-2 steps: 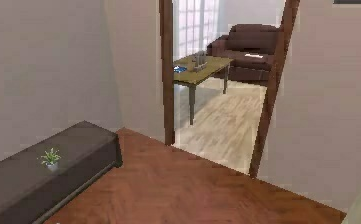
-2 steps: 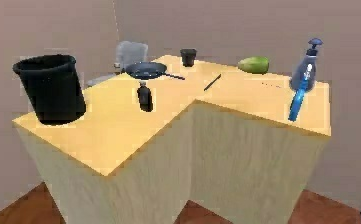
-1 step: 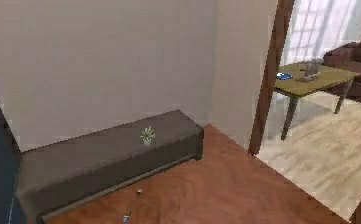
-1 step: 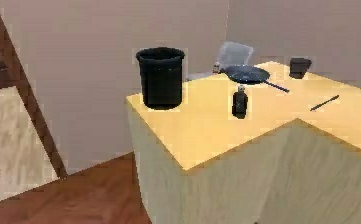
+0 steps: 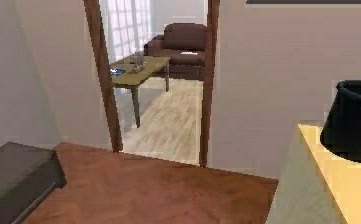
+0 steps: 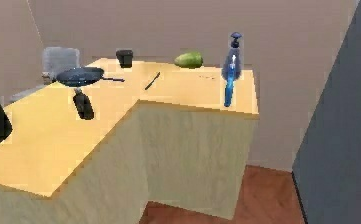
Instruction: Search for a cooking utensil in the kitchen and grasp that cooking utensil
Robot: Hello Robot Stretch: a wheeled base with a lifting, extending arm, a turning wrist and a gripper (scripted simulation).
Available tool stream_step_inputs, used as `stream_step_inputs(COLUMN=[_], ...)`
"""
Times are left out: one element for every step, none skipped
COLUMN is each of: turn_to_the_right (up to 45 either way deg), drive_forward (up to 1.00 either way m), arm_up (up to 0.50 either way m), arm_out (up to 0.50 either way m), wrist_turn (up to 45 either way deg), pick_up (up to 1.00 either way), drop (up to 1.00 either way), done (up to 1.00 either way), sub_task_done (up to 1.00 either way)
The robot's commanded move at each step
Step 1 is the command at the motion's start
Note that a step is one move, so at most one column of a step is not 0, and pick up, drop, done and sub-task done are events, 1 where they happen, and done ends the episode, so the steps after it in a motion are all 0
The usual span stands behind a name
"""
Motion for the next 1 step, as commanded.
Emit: stream_step_inputs(turn_to_the_right=[18.0], drive_forward=[0.00], arm_up=[0.00], arm_out=[0.00], wrist_turn=[0.0], pick_up=[0.00], drop=[0.00], done=[0.00], sub_task_done=[0.00])
